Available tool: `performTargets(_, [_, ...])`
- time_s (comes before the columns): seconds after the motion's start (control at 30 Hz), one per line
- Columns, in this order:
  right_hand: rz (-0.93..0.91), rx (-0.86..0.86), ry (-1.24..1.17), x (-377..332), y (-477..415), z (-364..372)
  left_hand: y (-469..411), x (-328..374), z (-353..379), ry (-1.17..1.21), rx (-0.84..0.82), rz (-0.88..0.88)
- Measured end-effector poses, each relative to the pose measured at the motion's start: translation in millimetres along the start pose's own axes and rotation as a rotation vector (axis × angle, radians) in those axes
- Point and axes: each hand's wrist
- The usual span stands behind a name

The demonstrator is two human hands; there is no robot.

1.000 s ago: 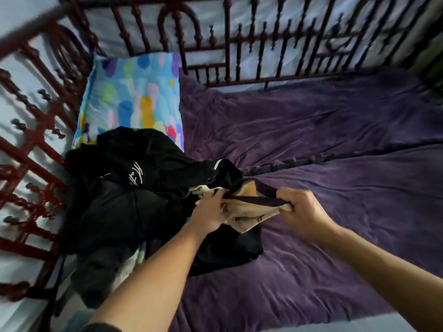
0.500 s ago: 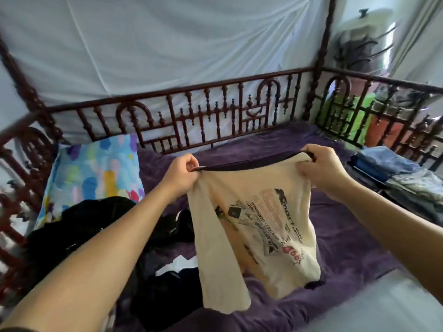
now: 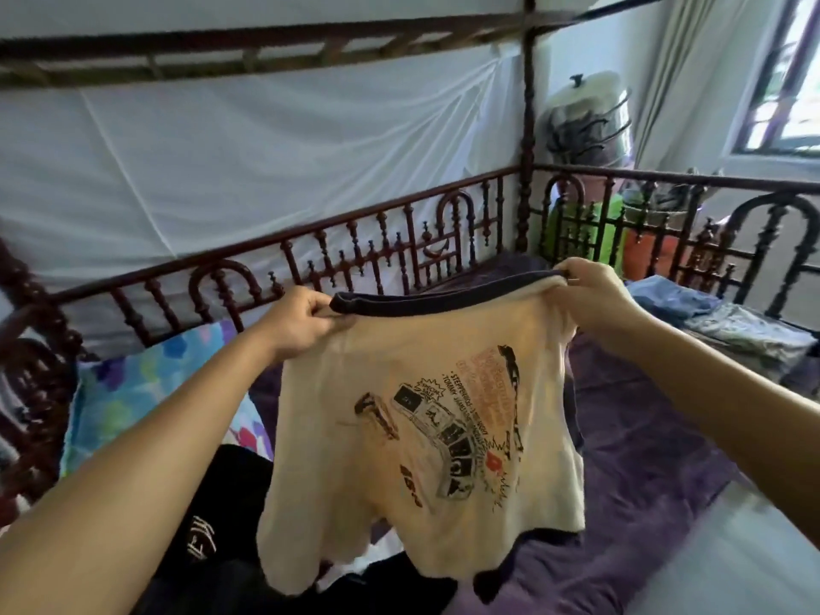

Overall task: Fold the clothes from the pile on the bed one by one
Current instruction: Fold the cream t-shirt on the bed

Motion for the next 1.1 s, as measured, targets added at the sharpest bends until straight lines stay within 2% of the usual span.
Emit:
performTargets(0.1, [-0.054,-0.118,-0.123,-19,8,19,-3,-8,4,0.129,-0.04,-0.013])
performTargets(0.17, [-0.151,-0.151,-0.043,-31,10,31,-5,1,13,0.385,-0.028,0.002])
performTargets(0.27, [-0.208,-0.163,0.072,-36,12,28,-10,13,16,0.686,0.145,0.033])
performTargets(0.33, [-0.118,-0.273,0.31,-27,15,18,-15,10,9,0.653,0.296,0.042])
performTargets(0.4, [0.021,-0.363,0.605,-11,17,13,-20,-1,4,0.447,0.332,0.027])
performTargets(0.47, [0.055,-0.309,0.621,0,17,9,-26,-12,8,0.222,0.217,-0.011])
performTargets(0.53, [-0.027,-0.205,0.427,-4,18,6,-29,-21,21,0.049,0.009,-0.06])
performTargets(0.6, [-0.087,-0.177,0.222,-15,20,9,-27,-20,36,-0.055,-0.176,-0.069])
performTargets(0.73, [-0.155,-0.27,0.174,-32,24,23,-21,9,81,0.11,-0.428,0.05])
performTargets(0.8, [-0.186,-0.259,0.179,-34,24,28,-19,22,111,0.211,-0.532,0.08])
performTargets(0.87, [-0.202,-0.222,0.174,-34,24,31,-17,30,138,0.27,-0.508,0.099])
performTargets(0.93, [-0.193,-0.205,0.155,-28,24,26,-17,35,151,0.363,-0.415,0.101])
performTargets(1.0, [-0.154,-0.242,0.149,-17,27,11,-20,39,152,0.509,-0.337,0.111])
performTargets(1.03, [-0.114,-0.289,0.192,-10,30,3,-19,41,148,0.578,-0.305,0.117])
performTargets(1.1, [0.002,-0.385,0.44,7,36,-9,-20,47,137,0.668,-0.253,0.14])
Point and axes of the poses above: each hand's wrist, its own y-axis away from the middle knuckle, its own z-axis out of the palm, x = y × z, and after that the axes turned 9 degrees about -x, right-handed
